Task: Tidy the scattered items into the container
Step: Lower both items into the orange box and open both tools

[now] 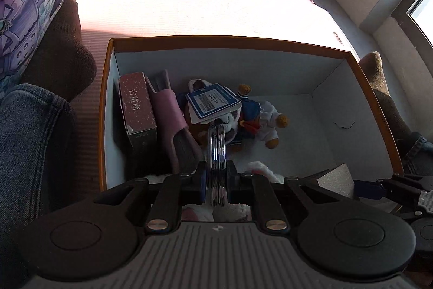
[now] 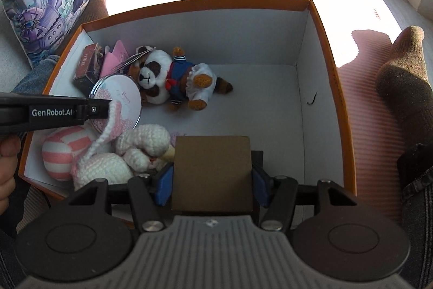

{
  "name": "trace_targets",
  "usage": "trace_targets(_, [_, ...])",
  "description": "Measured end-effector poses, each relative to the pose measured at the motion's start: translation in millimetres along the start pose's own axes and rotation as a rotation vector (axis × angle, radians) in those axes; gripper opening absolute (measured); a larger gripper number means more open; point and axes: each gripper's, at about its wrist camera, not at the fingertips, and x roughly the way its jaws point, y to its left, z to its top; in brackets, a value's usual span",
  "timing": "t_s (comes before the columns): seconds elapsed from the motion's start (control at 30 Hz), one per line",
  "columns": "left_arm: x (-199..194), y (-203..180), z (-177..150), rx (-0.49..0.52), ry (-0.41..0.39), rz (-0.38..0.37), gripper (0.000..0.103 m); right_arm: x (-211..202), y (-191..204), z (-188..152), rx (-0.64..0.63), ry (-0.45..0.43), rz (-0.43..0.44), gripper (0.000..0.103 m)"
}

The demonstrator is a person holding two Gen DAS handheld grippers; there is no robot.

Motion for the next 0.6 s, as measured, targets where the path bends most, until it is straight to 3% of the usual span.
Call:
trace_targets(0.4, [12,1,-5,-0.007,0.025,0.046,0.021,-12,-2,1,0.002,-0.018,0.020,0.067])
trace_targets(0.6, [-1,3,-8,-0.010,-0.001,0.040,0.030,-15,-7,1,0.037,-0.007,0.043,0.053])
